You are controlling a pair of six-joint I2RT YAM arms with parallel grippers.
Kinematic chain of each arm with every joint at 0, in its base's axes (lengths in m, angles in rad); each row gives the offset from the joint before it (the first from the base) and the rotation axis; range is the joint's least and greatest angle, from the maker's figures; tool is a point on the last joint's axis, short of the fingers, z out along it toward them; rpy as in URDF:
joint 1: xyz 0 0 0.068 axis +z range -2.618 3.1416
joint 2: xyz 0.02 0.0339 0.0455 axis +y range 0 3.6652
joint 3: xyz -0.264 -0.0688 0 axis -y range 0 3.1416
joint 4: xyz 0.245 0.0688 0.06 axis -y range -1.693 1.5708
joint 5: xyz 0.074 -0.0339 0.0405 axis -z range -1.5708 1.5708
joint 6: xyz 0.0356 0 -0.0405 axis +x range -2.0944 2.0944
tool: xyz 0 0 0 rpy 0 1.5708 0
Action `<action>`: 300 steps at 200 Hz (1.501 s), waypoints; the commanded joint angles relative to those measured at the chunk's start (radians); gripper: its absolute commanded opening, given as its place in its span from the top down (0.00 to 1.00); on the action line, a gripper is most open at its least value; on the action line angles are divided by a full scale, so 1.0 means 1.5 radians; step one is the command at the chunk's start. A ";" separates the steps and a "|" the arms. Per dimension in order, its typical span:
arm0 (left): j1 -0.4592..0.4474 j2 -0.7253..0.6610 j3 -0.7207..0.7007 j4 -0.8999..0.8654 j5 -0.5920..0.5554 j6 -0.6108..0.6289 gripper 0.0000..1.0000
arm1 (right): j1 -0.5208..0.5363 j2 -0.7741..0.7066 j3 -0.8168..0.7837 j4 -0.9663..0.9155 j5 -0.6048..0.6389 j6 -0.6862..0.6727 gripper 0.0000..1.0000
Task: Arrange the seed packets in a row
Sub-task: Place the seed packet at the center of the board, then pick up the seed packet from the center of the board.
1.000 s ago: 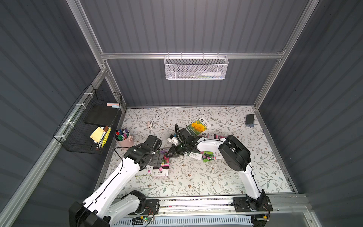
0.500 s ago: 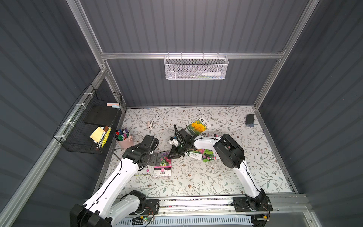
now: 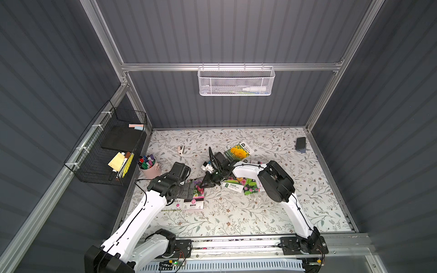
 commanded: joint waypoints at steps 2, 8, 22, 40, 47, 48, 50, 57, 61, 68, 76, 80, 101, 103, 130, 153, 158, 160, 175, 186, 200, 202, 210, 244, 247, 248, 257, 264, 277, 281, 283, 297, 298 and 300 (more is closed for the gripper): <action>0.005 -0.002 -0.009 0.004 0.009 -0.011 0.01 | 0.006 0.024 0.020 0.002 0.001 0.012 0.92; 0.006 -0.002 -0.009 0.004 0.010 -0.011 0.01 | 0.008 0.025 0.023 0.004 0.002 0.014 0.90; 0.007 -0.002 -0.010 0.005 0.009 -0.012 0.01 | 0.010 0.027 0.027 0.004 0.005 0.019 0.85; 0.007 -0.001 -0.010 0.005 0.011 -0.012 0.01 | 0.011 0.024 0.025 0.001 0.018 0.018 0.67; 0.007 -0.003 -0.010 0.005 0.011 -0.012 0.00 | 0.012 0.020 0.022 -0.003 0.026 0.015 0.59; 0.007 -0.003 -0.010 0.005 0.011 -0.012 0.00 | 0.012 0.019 0.022 -0.002 0.026 0.015 0.57; 0.007 -0.003 -0.011 0.005 0.011 -0.013 0.01 | 0.012 0.017 0.020 -0.003 0.028 0.014 0.51; 0.008 -0.003 -0.011 0.006 0.011 -0.012 0.01 | 0.012 0.013 0.016 -0.004 0.035 0.013 0.28; 0.007 -0.004 -0.012 0.006 0.011 -0.012 0.00 | 0.012 0.009 0.013 -0.006 0.040 0.012 0.24; 0.008 -0.004 -0.013 0.006 0.011 -0.012 0.01 | 0.012 0.003 0.008 -0.010 0.047 0.009 0.20; 0.008 -0.003 -0.013 0.006 0.013 -0.014 0.01 | 0.012 -0.005 0.001 -0.012 0.054 0.007 0.08; 0.008 -0.003 -0.013 0.007 0.013 -0.013 0.01 | 0.011 -0.009 -0.004 -0.011 0.057 0.007 0.02; 0.008 0.001 -0.014 0.008 0.024 -0.020 0.01 | 0.011 -0.042 -0.036 -0.015 0.083 0.005 0.01; 0.009 0.001 -0.014 0.008 0.026 -0.021 0.01 | 0.011 -0.046 -0.039 -0.015 0.087 0.005 0.01; 0.009 0.014 -0.006 0.008 0.048 -0.033 0.01 | 0.005 -0.101 -0.094 -0.038 0.146 -0.002 0.01; 0.009 0.025 0.002 0.017 0.074 -0.052 0.01 | -0.013 -0.153 -0.156 -0.050 0.184 -0.011 0.01; 0.009 0.029 0.002 0.023 0.086 -0.059 0.01 | -0.020 -0.168 -0.174 -0.048 0.190 -0.012 0.01; 0.009 0.030 0.003 0.025 0.091 -0.063 0.01 | -0.023 -0.175 -0.181 -0.047 0.192 -0.011 0.01; 0.009 0.051 0.006 0.052 0.135 -0.090 0.01 | -0.052 -0.237 -0.252 -0.025 0.213 -0.008 0.01; 0.009 0.078 0.012 0.071 0.176 -0.108 0.00 | -0.076 -0.288 -0.301 -0.012 0.226 -0.009 0.01; 0.009 0.127 0.024 0.096 0.215 -0.111 0.01 | -0.108 -0.350 -0.346 -0.021 0.244 -0.016 0.01; 0.008 0.134 0.025 0.101 0.223 -0.111 0.01 | -0.112 -0.358 -0.350 -0.023 0.246 -0.017 0.01; 0.004 0.168 0.031 0.134 0.259 -0.123 0.00 | -0.131 -0.388 -0.370 -0.032 0.255 -0.018 0.01; -0.002 0.324 0.123 0.174 0.391 -0.100 0.01 | -0.202 -0.454 -0.437 -0.059 0.273 -0.006 0.01; -0.003 0.334 0.125 0.189 0.396 -0.099 0.00 | -0.208 -0.456 -0.443 -0.055 0.268 -0.003 0.01; -0.004 0.337 0.125 0.194 0.399 -0.098 0.00 | -0.210 -0.456 -0.445 -0.054 0.266 -0.003 0.01; -0.009 0.358 0.122 0.254 0.414 -0.094 0.00 | -0.224 -0.460 -0.468 -0.031 0.253 0.008 0.01; -0.013 0.371 0.113 0.310 0.420 -0.092 0.00 | -0.232 -0.462 -0.484 -0.011 0.241 0.017 0.01; -0.023 0.395 0.093 0.423 0.427 -0.086 0.00 | -0.243 -0.458 -0.506 0.016 0.228 0.032 0.01; -0.025 0.403 0.088 0.454 0.427 -0.087 0.01 | -0.244 -0.454 -0.510 0.023 0.224 0.035 0.01; -0.027 0.408 0.086 0.467 0.427 -0.086 0.01 | -0.246 -0.453 -0.511 0.026 0.222 0.036 0.01; -0.031 0.446 0.079 0.565 0.440 -0.092 0.01 | -0.253 -0.439 -0.519 0.044 0.213 0.044 0.01; -0.032 0.449 0.078 0.572 0.441 -0.094 0.01 | -0.253 -0.438 -0.519 0.045 0.213 0.044 0.01; -0.032 0.455 0.076 0.584 0.443 -0.098 0.01 | -0.254 -0.436 -0.520 0.048 0.212 0.045 0.01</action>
